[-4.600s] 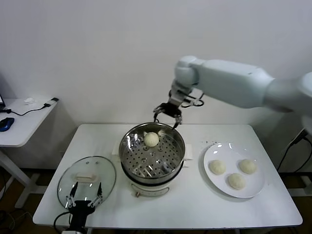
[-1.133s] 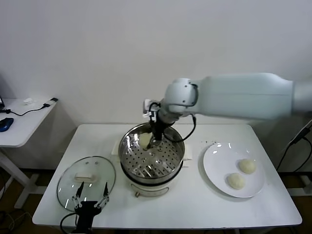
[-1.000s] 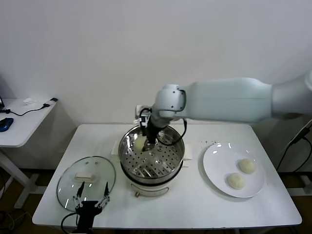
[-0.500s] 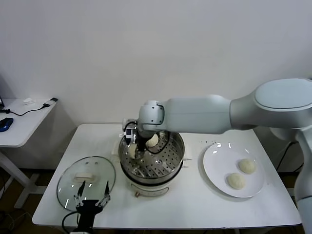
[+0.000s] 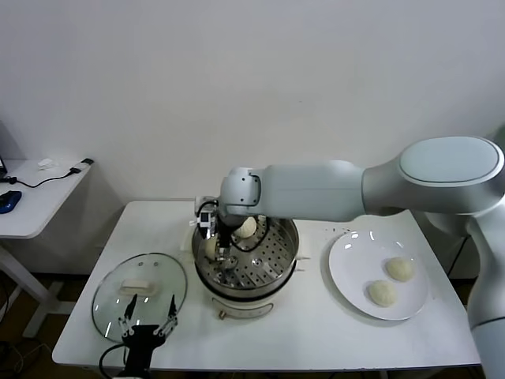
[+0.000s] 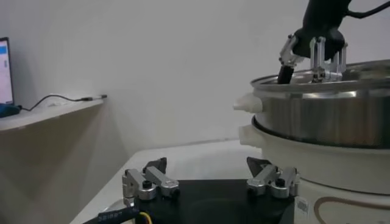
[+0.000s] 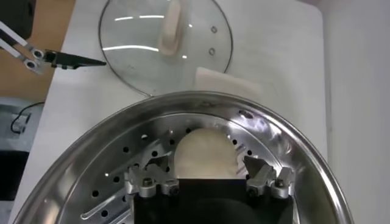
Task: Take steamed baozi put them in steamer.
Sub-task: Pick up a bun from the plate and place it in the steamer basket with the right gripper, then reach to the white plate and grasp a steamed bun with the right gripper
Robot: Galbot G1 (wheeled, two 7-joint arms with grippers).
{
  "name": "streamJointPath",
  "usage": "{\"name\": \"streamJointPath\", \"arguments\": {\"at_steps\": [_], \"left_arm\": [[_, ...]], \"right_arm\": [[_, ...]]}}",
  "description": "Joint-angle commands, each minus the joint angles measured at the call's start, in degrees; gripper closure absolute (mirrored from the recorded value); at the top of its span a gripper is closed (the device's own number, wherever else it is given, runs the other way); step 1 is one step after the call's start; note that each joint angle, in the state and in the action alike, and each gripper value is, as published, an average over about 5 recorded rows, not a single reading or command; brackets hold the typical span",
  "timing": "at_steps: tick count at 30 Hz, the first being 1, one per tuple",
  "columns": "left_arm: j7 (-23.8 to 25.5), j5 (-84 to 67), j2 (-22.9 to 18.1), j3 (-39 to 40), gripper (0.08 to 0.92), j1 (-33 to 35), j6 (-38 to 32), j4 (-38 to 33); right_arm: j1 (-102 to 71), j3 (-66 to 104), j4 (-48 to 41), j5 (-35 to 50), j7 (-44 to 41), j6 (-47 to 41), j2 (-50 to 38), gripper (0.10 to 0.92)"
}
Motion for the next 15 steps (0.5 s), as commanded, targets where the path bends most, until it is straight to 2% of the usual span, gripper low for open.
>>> {"name": "streamJointPath", "arguments": {"at_steps": [1, 7, 15], "left_arm": [[-0.01, 0.03, 0.18, -0.15, 0.177, 0.08, -0.20, -0.05], [0.10, -0.30, 0.43, -1.13, 0.177, -0.44, 0.05, -0.08], [0.28, -0.83, 0.56, -1.69, 0.177, -1.24, 0.53, 0.12]], "right_arm": [[10.57, 1.27, 4.41, -3.66, -12.95, 8.38, -11.72, 0.203], [21.21, -3.69, 11.37, -7.13, -22.67, 14.08, -30.07, 0.203], [25.78, -22.59, 15.27, -23.49, -29.62, 21.85, -49.14, 0.203]]}}
